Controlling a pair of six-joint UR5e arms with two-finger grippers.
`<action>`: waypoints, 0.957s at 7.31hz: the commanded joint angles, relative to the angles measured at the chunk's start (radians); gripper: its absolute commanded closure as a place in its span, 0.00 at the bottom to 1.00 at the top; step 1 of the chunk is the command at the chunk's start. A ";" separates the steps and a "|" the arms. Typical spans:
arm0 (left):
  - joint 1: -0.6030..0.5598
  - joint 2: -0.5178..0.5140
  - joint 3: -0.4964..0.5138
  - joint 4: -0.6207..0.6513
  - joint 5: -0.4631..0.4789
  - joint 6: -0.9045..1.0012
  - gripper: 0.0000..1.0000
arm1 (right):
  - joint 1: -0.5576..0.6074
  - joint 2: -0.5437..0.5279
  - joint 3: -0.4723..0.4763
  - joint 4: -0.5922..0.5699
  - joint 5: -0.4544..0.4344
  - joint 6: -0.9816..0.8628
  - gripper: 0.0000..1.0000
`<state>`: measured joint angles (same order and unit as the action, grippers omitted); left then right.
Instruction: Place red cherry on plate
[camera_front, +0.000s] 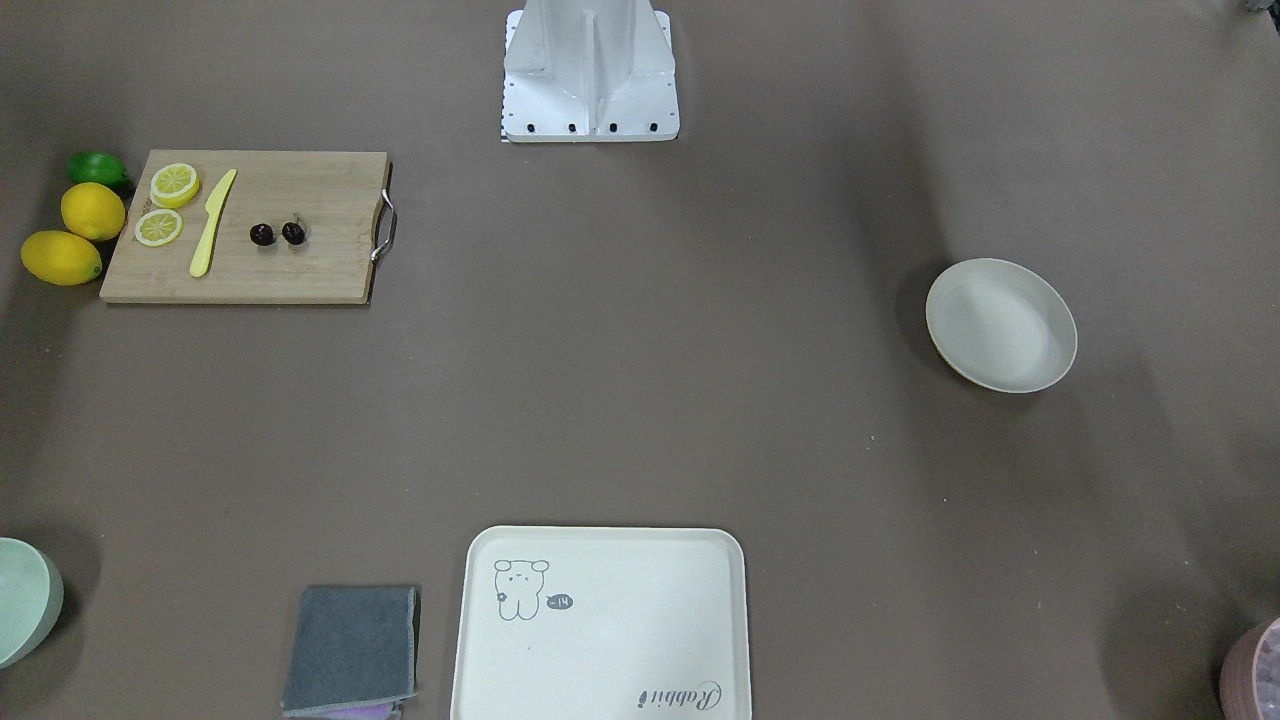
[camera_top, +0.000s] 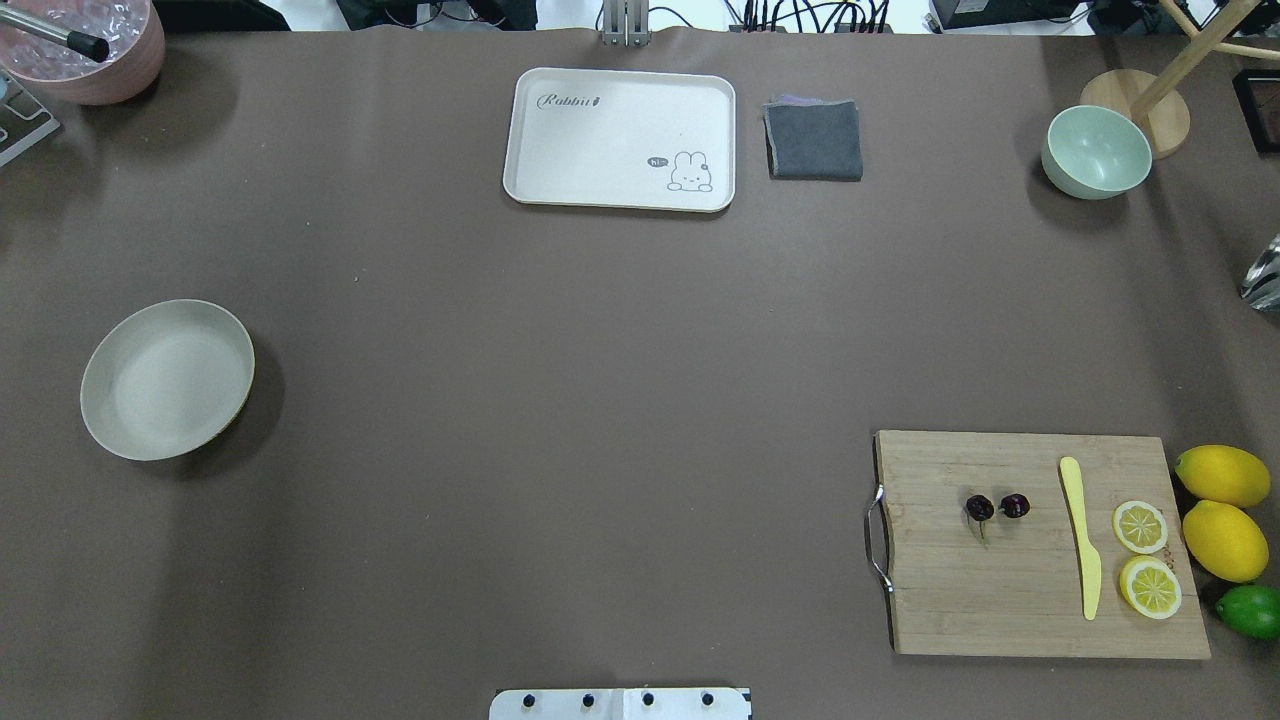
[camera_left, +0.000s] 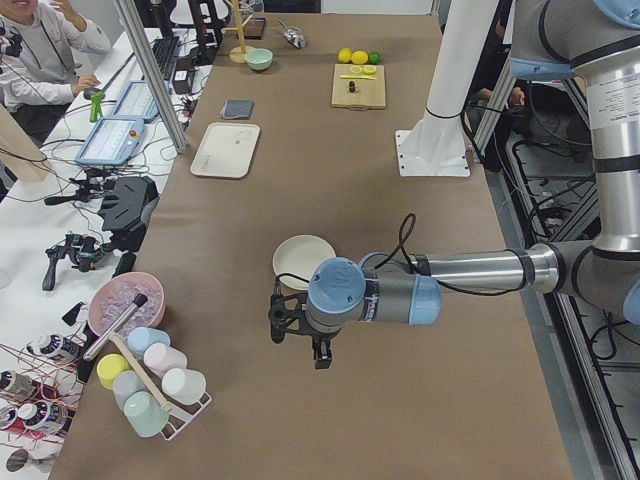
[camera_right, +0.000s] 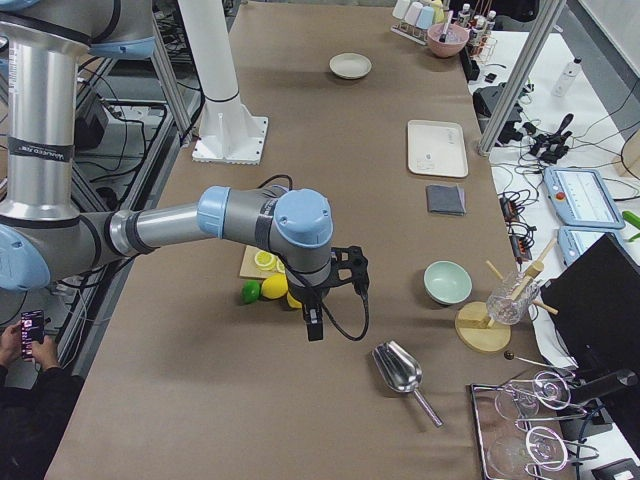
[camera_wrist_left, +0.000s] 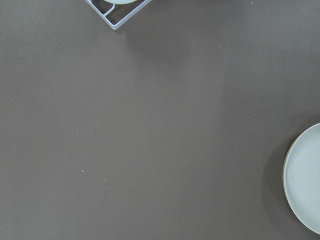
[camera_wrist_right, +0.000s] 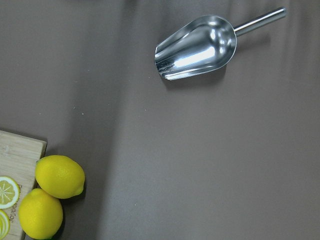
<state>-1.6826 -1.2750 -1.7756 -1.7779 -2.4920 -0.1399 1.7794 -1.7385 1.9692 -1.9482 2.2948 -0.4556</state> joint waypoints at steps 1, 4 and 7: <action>0.001 0.028 -0.013 -0.101 -0.094 -0.181 0.02 | 0.000 -0.003 0.000 0.000 0.002 0.000 0.00; 0.001 0.037 -0.007 -0.193 -0.085 -0.191 0.02 | 0.000 -0.003 0.000 0.000 0.000 0.000 0.00; 0.038 0.059 0.004 -0.213 0.005 -0.199 0.16 | 0.000 -0.003 0.003 0.000 0.000 0.000 0.00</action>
<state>-1.6658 -1.2167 -1.7785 -1.9865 -2.5361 -0.3353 1.7794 -1.7411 1.9714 -1.9482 2.2952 -0.4556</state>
